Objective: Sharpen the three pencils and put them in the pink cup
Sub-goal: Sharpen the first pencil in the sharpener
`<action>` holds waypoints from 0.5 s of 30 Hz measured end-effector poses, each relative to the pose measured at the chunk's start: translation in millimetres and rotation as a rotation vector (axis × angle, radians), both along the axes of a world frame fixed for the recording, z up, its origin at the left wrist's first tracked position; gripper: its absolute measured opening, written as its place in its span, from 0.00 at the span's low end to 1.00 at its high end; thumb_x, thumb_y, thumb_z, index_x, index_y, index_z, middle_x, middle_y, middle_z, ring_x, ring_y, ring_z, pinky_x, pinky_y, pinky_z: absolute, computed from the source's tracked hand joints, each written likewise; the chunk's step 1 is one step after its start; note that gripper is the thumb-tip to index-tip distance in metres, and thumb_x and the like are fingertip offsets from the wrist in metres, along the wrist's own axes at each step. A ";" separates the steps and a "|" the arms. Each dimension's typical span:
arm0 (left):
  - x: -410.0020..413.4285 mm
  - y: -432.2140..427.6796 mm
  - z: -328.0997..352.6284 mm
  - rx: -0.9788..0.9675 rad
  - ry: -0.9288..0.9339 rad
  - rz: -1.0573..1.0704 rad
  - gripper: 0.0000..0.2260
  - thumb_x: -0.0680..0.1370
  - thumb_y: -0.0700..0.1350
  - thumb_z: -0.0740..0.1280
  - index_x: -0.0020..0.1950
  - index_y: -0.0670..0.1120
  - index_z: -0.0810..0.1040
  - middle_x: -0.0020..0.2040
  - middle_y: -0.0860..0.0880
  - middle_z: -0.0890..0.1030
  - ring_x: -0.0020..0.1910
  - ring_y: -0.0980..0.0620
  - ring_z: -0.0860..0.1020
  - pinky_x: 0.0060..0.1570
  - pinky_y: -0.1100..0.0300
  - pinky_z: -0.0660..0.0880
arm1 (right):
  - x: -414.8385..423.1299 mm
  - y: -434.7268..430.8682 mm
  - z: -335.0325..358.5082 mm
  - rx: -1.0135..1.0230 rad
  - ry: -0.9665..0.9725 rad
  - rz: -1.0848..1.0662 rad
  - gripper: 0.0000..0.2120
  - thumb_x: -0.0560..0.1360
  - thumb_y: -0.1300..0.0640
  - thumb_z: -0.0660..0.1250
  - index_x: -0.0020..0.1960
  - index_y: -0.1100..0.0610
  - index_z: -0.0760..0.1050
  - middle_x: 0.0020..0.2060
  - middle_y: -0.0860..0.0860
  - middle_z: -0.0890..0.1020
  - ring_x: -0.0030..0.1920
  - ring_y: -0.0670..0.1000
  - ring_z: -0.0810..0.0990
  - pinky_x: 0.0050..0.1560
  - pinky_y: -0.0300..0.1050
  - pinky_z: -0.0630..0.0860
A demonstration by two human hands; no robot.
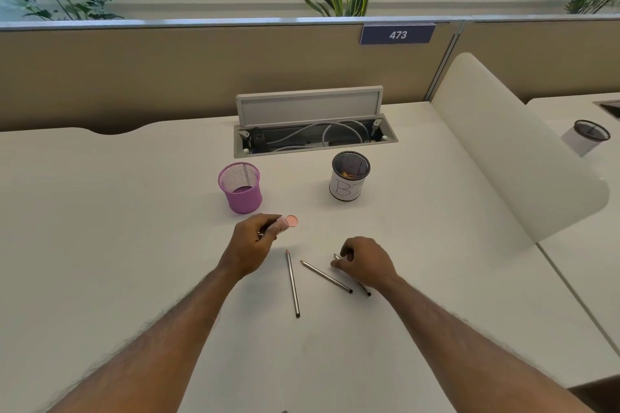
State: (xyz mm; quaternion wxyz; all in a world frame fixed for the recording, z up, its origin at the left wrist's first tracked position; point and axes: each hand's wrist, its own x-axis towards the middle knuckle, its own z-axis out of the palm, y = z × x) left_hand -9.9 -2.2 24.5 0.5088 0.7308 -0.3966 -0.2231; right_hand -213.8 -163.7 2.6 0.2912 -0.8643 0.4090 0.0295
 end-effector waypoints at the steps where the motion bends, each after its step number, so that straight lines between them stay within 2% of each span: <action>1: -0.1 -0.3 -0.7 0.002 -0.008 0.001 0.09 0.79 0.49 0.68 0.55 0.47 0.83 0.47 0.54 0.84 0.44 0.54 0.82 0.44 0.58 0.79 | 0.4 1.2 -1.7 0.012 0.015 0.013 0.09 0.68 0.45 0.73 0.41 0.49 0.76 0.36 0.43 0.75 0.39 0.46 0.75 0.34 0.40 0.66; 4: -1.4 -1.0 -1.2 0.003 -0.018 0.005 0.11 0.79 0.50 0.68 0.56 0.46 0.83 0.48 0.53 0.84 0.46 0.53 0.81 0.47 0.52 0.80 | 2.2 3.6 -8.1 0.040 0.022 0.005 0.06 0.68 0.49 0.72 0.41 0.50 0.77 0.37 0.43 0.76 0.42 0.48 0.76 0.36 0.41 0.68; 9: 0.5 0.2 -1.3 -0.002 -0.024 0.010 0.11 0.79 0.51 0.68 0.56 0.47 0.83 0.48 0.55 0.84 0.45 0.54 0.81 0.47 0.53 0.80 | 1.0 2.0 -11.4 0.047 0.007 -0.002 0.05 0.72 0.52 0.70 0.42 0.54 0.79 0.41 0.47 0.81 0.42 0.49 0.78 0.39 0.42 0.72; 12: -1.0 1.3 -0.3 -0.014 -0.031 0.002 0.09 0.78 0.52 0.68 0.55 0.50 0.82 0.46 0.58 0.84 0.45 0.54 0.82 0.45 0.56 0.80 | 8.2 1.1 2.4 0.105 -0.173 -0.003 0.05 0.73 0.54 0.70 0.40 0.54 0.78 0.38 0.48 0.82 0.40 0.49 0.79 0.41 0.46 0.75; 15: -0.8 1.4 1.0 -0.021 -0.068 -0.007 0.09 0.78 0.51 0.69 0.56 0.50 0.80 0.48 0.55 0.82 0.44 0.53 0.82 0.42 0.60 0.79 | 23.2 2.7 26.3 0.308 -0.415 0.031 0.04 0.76 0.59 0.68 0.42 0.56 0.76 0.36 0.52 0.84 0.37 0.50 0.84 0.41 0.44 0.78</action>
